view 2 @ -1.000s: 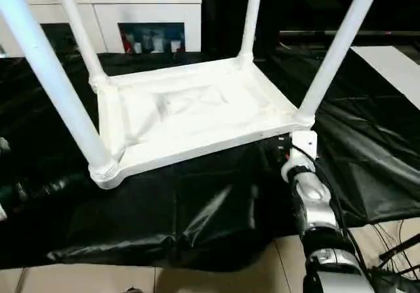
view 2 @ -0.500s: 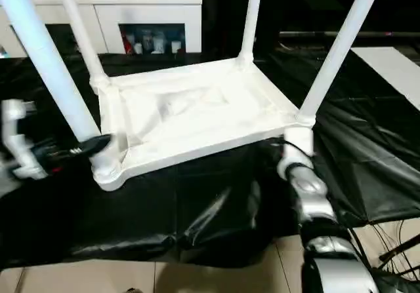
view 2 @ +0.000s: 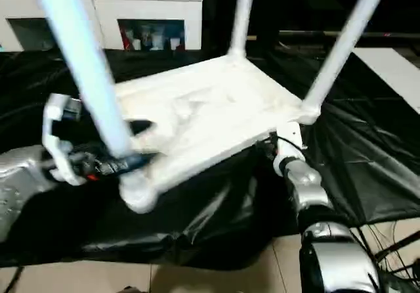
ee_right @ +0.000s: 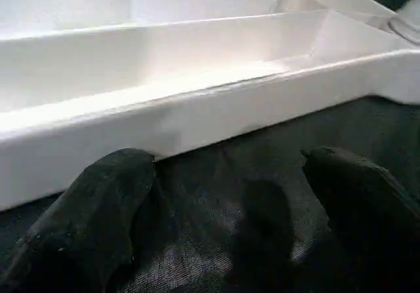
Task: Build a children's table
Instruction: Rotate table base
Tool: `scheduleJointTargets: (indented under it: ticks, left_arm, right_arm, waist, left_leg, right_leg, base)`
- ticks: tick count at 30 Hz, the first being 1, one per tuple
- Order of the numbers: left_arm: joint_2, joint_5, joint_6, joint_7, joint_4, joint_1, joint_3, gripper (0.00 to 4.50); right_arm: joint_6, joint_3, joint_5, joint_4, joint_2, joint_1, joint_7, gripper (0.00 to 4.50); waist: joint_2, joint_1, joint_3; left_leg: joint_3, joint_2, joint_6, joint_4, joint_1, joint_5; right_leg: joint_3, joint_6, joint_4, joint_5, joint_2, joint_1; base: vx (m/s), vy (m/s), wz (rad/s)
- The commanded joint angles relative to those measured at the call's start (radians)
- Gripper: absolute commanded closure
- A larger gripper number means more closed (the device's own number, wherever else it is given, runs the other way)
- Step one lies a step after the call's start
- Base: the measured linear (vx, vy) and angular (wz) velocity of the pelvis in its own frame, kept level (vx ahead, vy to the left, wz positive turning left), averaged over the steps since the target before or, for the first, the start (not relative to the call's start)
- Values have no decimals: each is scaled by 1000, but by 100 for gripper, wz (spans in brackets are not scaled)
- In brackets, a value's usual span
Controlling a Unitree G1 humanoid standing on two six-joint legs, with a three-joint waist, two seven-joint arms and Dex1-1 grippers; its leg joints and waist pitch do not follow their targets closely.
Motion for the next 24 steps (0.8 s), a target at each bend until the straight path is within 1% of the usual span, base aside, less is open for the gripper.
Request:
scheduleJointTargets:
  ticks: [1, 2, 3, 4, 6, 7, 8, 9, 12, 14, 16, 18, 19, 21, 24]
  left_arm:
    - [-15, -21, 20, -7, -53, -24, -40, 0]
    - [-45, -19, 25, 6, -66, -48, -68, 0]
    - [-45, -19, 25, 6, -66, -48, -68, 0]
    - [-63, -10, 25, 14, -62, -65, -85, 0]
    - [-70, -1, 21, 14, -55, -74, -95, 0]
    - [-79, 7, 18, 18, -44, -87, -105, 0]
    - [-90, 12, 15, 25, -33, -102, -115, 0]
    - [-90, 12, 15, 25, -33, -102, -115, 0]
    - [-115, 20, 9, 31, -17, -132, -146, 0]
    - [-122, 23, 10, 30, -15, -137, -153, 0]
    - [-136, 27, 10, 32, -13, -148, -165, 0]
    - [-150, 33, 7, 35, -10, -159, -177, 0]
    - [-150, 33, 7, 35, -9, -159, -178, 0]
    - [-177, 51, -8, 40, 7, -178, -205, 0]
    - [-195, 65, -24, 49, 24, -188, -213, 0]
  right_arm:
    - [-6, 22, -16, 15, 19, -33, 26, 7]
    - [-11, 38, -23, 21, 40, -45, 55, 7]
    - [-11, 38, -23, 21, 40, -45, 55, 7]
    - [-15, 53, -31, 22, 62, -50, 88, 7]
    - [-17, 64, -36, 20, 75, -51, 106, 7]
    - [-21, 78, -42, 18, 94, -51, 133, 7]
    - [-24, 94, -46, 16, 118, -51, 171, 7]
    - [-24, 94, -46, 16, 118, -51, 171, 7]
    - [-34, 141, -52, 6, 181, -50, 288, 7]
    - [-33, 147, -51, 7, 193, -52, 317, 7]
    - [-38, 161, -56, 8, 210, -54, 371, 7]
    - [-45, 176, -67, 10, 222, -56, 405, 7]
    - [-45, 177, -67, 10, 223, -57, 406, 7]
    - [-55, 188, -74, 15, 233, -59, 450, 7]
    - [-62, 191, -81, 15, 234, -58, 444, 7]
  waist:
    - [-5, 3, -67]
    - [-7, 1, -66]
    - [-7, 0, -66]
    - [-7, 0, -66]
    - [-8, -7, -64]
    - [-8, -11, -64]
    - [-3, -14, -64]
    - [-4, -16, -65]
    - [-1, -21, -65]
    - [1, -23, -66]
    - [0, -23, -66]
    - [0, -21, -67]
    - [0, -21, -67]
    - [-1, -20, -65]
    - [0, -17, -65]
  left_leg:
    - [10, 3, 13, -69, 16, -219]
    - [11, 2, 12, -68, 14, -219]
    - [10, 2, 13, -68, 14, -223]
    - [10, 2, 11, -68, 14, -225]
    - [7, 1, 4, -71, 9, -236]
    - [6, 1, 3, -72, 7, -240]
    - [4, 2, 0, -72, 9, -247]
    - [5, 2, 1, -71, 11, -251]
    - [4, 4, 5, -72, 13, -262]
    - [4, 5, 11, -71, 14, -254]
    - [4, 6, 19, -72, 15, -252]
    - [4, 8, 27, -71, 16, -234]
    - [4, 8, 29, -71, 16, -232]
    - [5, 8, 32, -72, 17, -244]
    - [4, 9, 25, -73, 19, -254]
  right_leg:
    - [21, -217, -60, -129, -19, 49]
    - [21, -216, -61, -134, -20, 49]
    - [21, -214, -62, -146, -20, 50]
    - [22, -212, -62, -149, -20, 50]
    - [20, -207, -64, -177, -21, 52]
    - [20, -205, -64, -183, -22, 54]
    - [19, -202, -64, -193, -22, 54]
    - [19, -203, -66, -192, -21, 52]
    - [20, -222, -66, -183, -22, 51]
    - [20, -238, -64, -154, -21, 51]
    - [20, -251, -63, -140, -22, 52]
    - [20, -268, -60, -110, -23, 54]
    - [20, -271, -60, -106, -23, 54]
    - [20, -272, -63, -124, -24, 54]
    - [21, -270, -64, -140, -25, 53]
  base:
    - [0, 0, 0]
    - [0, 0, 0]
    - [0, 0, 0]
    - [0, 0, 0]
    - [0, 0, 0]
    - [0, 0, 0]
    - [0, 0, 0]
    - [0, 0, 0]
    - [0, 0, 0]
    - [0, 0, 0]
    - [0, 0, 0]
    - [0, 0, 0]
    - [0, 0, 0]
    - [0, 0, 0]
    - [0, 0, 0]
